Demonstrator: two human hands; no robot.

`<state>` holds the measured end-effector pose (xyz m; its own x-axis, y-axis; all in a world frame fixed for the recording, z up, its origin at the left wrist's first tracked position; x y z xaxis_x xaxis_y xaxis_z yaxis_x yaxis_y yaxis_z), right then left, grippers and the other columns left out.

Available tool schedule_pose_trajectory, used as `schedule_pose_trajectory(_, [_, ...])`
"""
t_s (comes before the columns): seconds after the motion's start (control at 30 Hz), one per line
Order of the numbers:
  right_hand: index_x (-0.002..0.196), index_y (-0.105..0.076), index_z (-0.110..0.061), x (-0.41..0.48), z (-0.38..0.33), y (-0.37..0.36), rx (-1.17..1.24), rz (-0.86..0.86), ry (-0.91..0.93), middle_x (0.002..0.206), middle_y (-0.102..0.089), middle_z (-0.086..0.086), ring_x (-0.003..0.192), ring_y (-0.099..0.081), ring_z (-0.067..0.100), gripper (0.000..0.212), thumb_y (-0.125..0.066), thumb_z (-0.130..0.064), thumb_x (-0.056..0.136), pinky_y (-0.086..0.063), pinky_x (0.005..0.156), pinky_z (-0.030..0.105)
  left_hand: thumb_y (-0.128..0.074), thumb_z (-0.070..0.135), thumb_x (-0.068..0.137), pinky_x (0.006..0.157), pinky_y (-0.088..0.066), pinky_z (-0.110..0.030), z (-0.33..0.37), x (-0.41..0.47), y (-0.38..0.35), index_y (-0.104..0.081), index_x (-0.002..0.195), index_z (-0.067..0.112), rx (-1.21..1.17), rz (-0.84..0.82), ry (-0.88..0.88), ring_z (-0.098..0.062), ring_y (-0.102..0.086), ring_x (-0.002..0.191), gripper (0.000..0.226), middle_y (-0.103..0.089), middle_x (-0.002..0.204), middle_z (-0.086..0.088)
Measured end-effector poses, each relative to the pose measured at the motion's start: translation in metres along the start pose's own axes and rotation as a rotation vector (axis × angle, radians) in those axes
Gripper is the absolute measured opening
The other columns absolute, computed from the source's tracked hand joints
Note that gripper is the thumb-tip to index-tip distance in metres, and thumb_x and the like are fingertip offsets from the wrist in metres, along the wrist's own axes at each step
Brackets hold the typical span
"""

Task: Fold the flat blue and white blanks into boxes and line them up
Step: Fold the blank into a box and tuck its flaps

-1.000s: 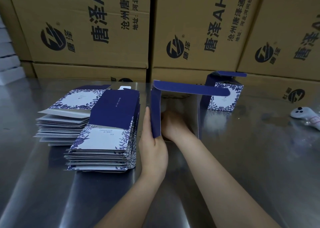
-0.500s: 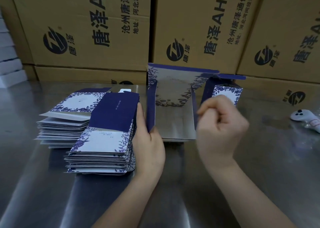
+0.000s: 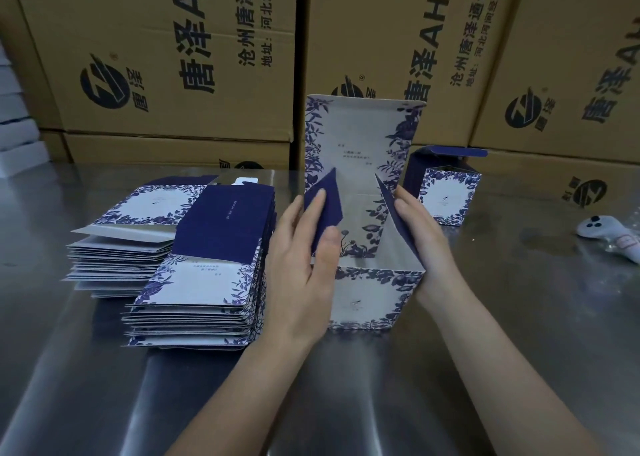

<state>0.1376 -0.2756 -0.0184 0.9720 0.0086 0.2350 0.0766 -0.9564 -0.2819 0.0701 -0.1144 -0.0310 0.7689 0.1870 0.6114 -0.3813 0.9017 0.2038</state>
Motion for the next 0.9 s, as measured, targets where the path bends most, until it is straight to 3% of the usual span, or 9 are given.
schedule_pose_trajectory(0.13, [0.107, -0.062, -0.035, -0.001, 0.006, 0.003, 0.105, 0.023, -0.100, 0.092, -0.075, -0.012, 0.089, -0.072, 0.011, 0.019, -0.060, -0.023, 0.092, -0.056, 0.062, 0.022, -0.027, 0.075, 0.085, 0.113, -0.031, -0.023, -0.005, 0.002, 0.000, -0.059, 0.128, 0.045, -0.331, 0.008, 0.117, 0.011, -0.032, 0.138, 0.062, -0.032, 0.153, 0.023])
schedule_pose_trajectory(0.2, [0.107, -0.063, -0.033, -0.001, 0.006, 0.004, 0.108, 0.033, -0.114, 0.094, -0.076, -0.008, 0.087, -0.073, 0.014, 0.021, -0.062, -0.020, 0.091, -0.056, 0.060, 0.023, -0.033, 0.073, 0.084, 0.116, -0.034, -0.035, -0.009, 0.004, 0.001, -0.070, 0.120, 0.037, -0.444, 0.023, 0.190, 0.005, -0.036, 0.138, 0.063, -0.037, 0.150, 0.025])
schedule_pose_trajectory(0.33, [0.109, -0.062, -0.031, -0.001, 0.006, 0.003, 0.074, 0.010, -0.080, 0.087, -0.075, -0.012, 0.078, -0.073, 0.010, 0.025, -0.062, -0.014, 0.091, -0.054, 0.055, 0.020, -0.053, 0.041, 0.083, 0.113, -0.038, -0.042, -0.011, 0.008, 0.005, -0.077, 0.093, 0.044, -0.430, 0.001, 0.226, 0.004, -0.040, 0.136, 0.026, -0.043, 0.147, 0.020])
schedule_pose_trajectory(0.5, [0.104, -0.062, -0.033, 0.003, 0.009, 0.003, 0.068, -0.033, -0.055, 0.083, -0.073, -0.022, 0.078, -0.072, 0.007, 0.027, -0.058, -0.009, 0.093, -0.054, 0.058, 0.019, -0.052, 0.027, 0.073, 0.104, -0.042, -0.036, -0.014, 0.011, 0.004, -0.076, 0.078, 0.039, -0.427, -0.023, 0.272, 0.002, -0.042, 0.134, 0.027, -0.050, 0.128, 0.031])
schedule_pose_trajectory(0.63, [0.106, -0.062, -0.032, 0.006, 0.010, 0.002, 0.075, -0.051, -0.049, 0.082, -0.073, -0.020, 0.072, -0.072, 0.009, 0.029, -0.056, -0.007, 0.093, -0.055, 0.055, 0.021, -0.052, 0.024, 0.072, 0.105, -0.044, -0.050, -0.017, 0.010, 0.002, -0.074, 0.080, 0.035, -0.464, -0.003, 0.324, -0.013, -0.051, 0.131, 0.026, -0.055, 0.129, 0.023])
schedule_pose_trajectory(0.7, [0.108, -0.061, -0.029, 0.007, 0.010, 0.003, 0.074, -0.047, -0.052, 0.079, -0.074, -0.014, 0.067, -0.071, 0.010, 0.027, -0.056, -0.007, 0.093, -0.054, 0.053, 0.021, -0.053, 0.023, 0.071, 0.090, -0.052, -0.048, -0.020, 0.010, 0.000, -0.072, 0.087, 0.036, -0.517, -0.010, 0.368, -0.021, -0.062, 0.115, 0.028, -0.062, 0.128, 0.005])
schedule_pose_trajectory(0.77, [0.107, -0.061, -0.027, 0.009, 0.011, 0.004, 0.076, -0.037, -0.063, 0.077, -0.073, -0.014, 0.064, -0.070, 0.010, 0.027, -0.056, -0.005, 0.093, -0.053, 0.051, 0.020, -0.053, 0.020, 0.070, 0.072, -0.053, -0.039, -0.020, 0.011, -0.001, -0.070, 0.091, 0.036, -0.564, -0.016, 0.385, -0.021, -0.067, 0.092, 0.031, -0.070, 0.110, 0.001])
schedule_pose_trajectory(0.8, [0.106, -0.061, -0.027, 0.010, 0.011, 0.004, 0.071, -0.032, -0.068, 0.075, -0.073, -0.015, 0.063, -0.070, 0.009, 0.027, -0.055, -0.004, 0.093, -0.052, 0.051, 0.019, -0.052, 0.019, 0.070, 0.070, -0.053, -0.038, -0.020, 0.011, -0.001, -0.070, 0.092, 0.037, -0.566, -0.013, 0.386, -0.022, -0.067, 0.089, 0.033, -0.071, 0.105, 0.000])
schedule_pose_trajectory(0.9, [0.103, -0.061, -0.026, 0.012, 0.010, 0.005, 0.050, -0.020, -0.065, 0.073, -0.072, -0.017, 0.061, -0.069, 0.008, 0.028, -0.055, -0.001, 0.092, -0.051, 0.049, 0.019, -0.052, 0.021, 0.070, 0.085, -0.053, -0.047, -0.021, 0.012, 0.000, -0.072, 0.090, 0.037, -0.533, -0.003, 0.390, -0.030, -0.064, 0.108, 0.032, -0.067, 0.120, -0.005])
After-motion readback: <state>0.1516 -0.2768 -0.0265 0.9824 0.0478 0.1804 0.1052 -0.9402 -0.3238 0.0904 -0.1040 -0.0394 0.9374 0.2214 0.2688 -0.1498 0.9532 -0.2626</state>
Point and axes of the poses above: each hand's wrist, its own x-axis towards the middle knuckle, its own y-axis out of the back of the hand, z = x × y, the point moved 5 cm from there along x, towards the middle knuckle
